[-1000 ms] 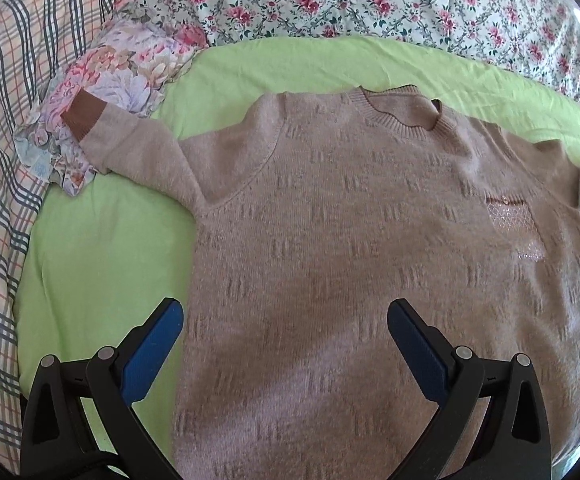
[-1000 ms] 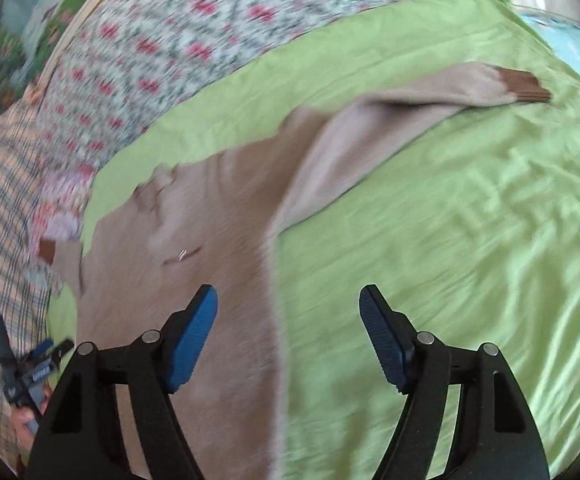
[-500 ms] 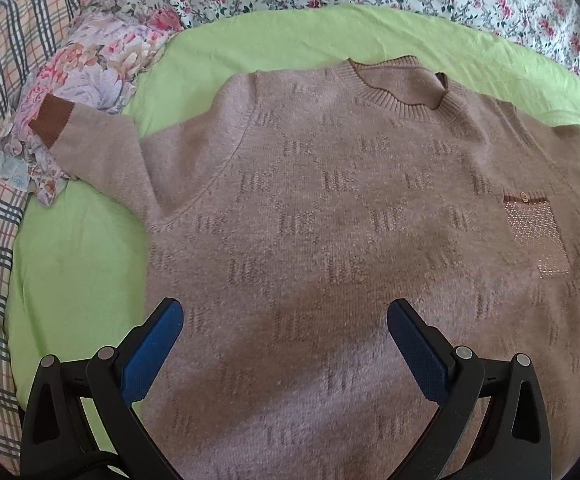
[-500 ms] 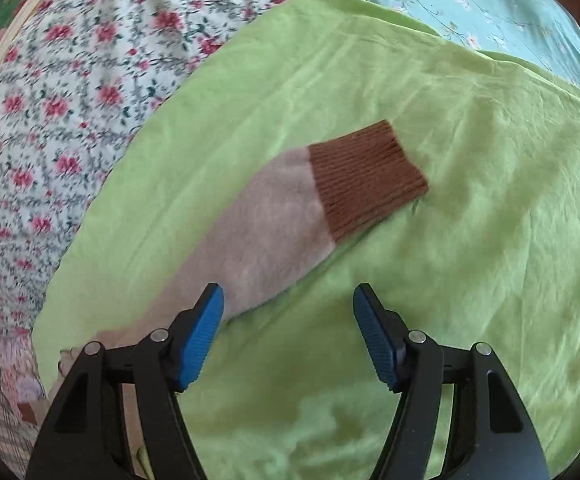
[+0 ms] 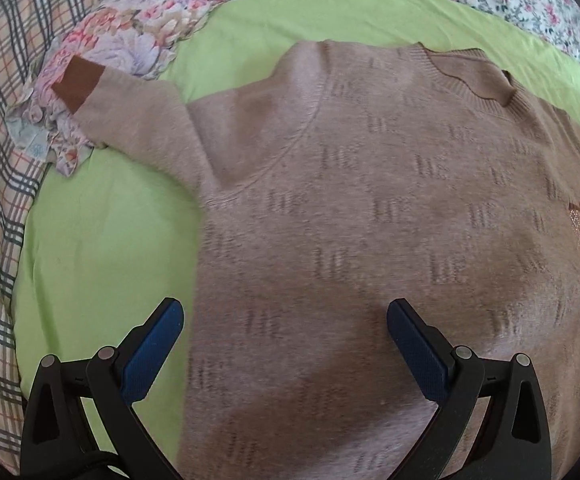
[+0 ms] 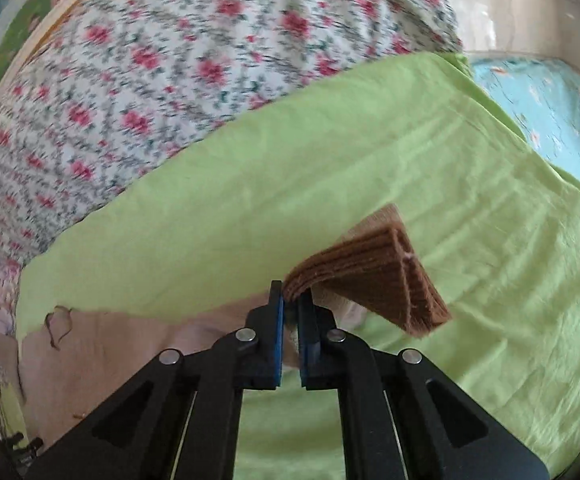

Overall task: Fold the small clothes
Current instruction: 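Grasp the brown cuff of the beige sweater sleeve with the right gripper, then carry the cuff across the sweater body and release it with the right gripper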

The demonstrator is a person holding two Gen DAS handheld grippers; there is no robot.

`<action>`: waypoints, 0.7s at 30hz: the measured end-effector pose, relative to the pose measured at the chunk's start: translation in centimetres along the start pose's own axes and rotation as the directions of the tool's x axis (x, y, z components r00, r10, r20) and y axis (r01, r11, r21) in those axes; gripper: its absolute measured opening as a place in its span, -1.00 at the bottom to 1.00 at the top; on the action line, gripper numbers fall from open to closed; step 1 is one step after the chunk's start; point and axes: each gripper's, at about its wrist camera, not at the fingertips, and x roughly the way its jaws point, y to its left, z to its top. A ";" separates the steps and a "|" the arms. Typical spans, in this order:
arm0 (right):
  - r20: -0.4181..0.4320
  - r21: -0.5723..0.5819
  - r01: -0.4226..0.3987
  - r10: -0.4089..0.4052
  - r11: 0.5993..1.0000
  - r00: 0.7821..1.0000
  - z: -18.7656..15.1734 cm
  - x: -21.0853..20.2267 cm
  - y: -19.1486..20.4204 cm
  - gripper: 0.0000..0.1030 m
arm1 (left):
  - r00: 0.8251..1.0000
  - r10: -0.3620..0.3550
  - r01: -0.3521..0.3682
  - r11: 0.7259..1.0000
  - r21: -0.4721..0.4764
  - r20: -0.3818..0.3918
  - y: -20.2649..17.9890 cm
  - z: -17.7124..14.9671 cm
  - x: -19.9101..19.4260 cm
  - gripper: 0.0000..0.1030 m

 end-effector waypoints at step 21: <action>-0.462 -0.240 -0.661 0.515 0.711 0.722 -17.4 4.7 39.2 -0.87 | 0.972 -0.229 0.231 0.973 -0.032 0.058 3.9 -1.1 -2.1 0.98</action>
